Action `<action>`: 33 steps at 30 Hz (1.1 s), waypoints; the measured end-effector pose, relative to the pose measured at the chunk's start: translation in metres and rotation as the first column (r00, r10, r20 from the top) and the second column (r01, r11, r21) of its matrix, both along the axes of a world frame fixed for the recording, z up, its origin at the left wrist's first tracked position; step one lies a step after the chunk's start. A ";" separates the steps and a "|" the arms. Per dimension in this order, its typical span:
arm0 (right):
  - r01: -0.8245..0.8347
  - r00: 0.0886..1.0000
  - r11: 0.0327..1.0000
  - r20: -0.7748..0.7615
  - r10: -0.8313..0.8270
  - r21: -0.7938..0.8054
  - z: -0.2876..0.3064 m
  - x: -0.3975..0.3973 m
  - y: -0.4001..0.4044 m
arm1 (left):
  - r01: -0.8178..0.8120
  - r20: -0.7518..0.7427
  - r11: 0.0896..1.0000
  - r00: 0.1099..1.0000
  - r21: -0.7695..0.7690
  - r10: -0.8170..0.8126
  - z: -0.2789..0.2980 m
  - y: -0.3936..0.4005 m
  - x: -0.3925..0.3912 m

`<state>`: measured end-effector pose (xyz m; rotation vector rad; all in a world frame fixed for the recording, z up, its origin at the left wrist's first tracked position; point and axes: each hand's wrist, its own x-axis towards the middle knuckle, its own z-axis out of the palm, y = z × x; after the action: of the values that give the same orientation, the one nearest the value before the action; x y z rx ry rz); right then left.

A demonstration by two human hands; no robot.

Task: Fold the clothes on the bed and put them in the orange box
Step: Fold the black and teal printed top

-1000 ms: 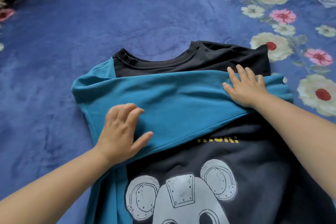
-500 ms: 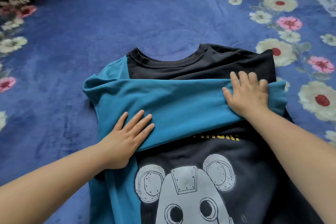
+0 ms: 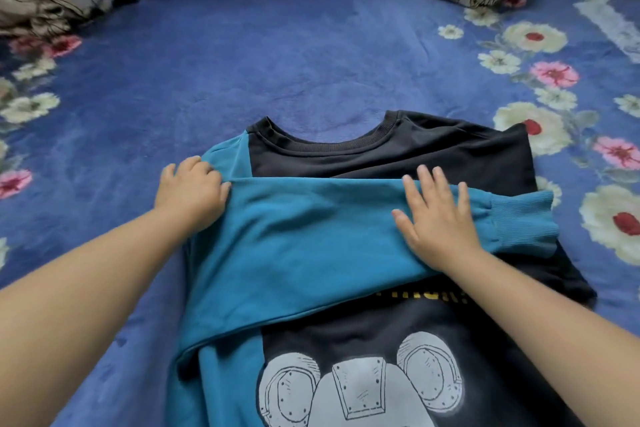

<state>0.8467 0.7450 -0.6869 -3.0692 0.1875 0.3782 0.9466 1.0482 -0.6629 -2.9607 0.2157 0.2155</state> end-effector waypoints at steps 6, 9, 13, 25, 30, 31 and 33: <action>-0.007 1.000 1.000 -0.027 0.008 0.012 -0.036 -0.006 0.011 | 0.047 -0.053 0.983 0.998 0.175 -0.038 -0.005 0.016 0.018; -0.016 1.000 1.000 -0.005 0.016 0.010 -0.039 -0.005 0.010 | 0.024 -0.058 0.961 0.998 0.276 -0.008 -0.024 0.011 0.018; -0.017 1.000 0.999 -0.015 0.017 0.030 -0.038 -0.002 0.010 | -0.001 -0.038 0.934 0.999 0.358 0.016 -0.032 -0.002 0.007; -0.018 0.997 0.999 0.077 0.015 0.036 -0.032 -0.024 0.017 | 0.523 0.213 0.828 0.849 -0.203 -0.484 -0.029 -0.039 -0.104; -0.106 0.994 0.986 -0.007 0.108 0.127 -0.026 -0.103 0.001 | 0.203 -0.129 0.968 0.966 -0.149 -0.223 -0.041 -0.004 -0.163; -0.095 0.993 0.989 -0.055 0.101 0.115 -0.024 -0.123 -0.007 | 0.143 -0.143 0.981 0.976 -0.132 -0.162 -0.040 0.000 -0.169; -0.081 0.983 0.994 -0.157 0.092 0.076 -0.020 -0.153 -0.023 | 0.071 -0.172 0.995 0.982 -0.072 -0.083 -0.038 -0.001 -0.177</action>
<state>0.6938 0.7218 -0.7072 -2.9852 0.0453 0.6232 0.7693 1.0469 -0.7013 -2.9908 0.3658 0.4677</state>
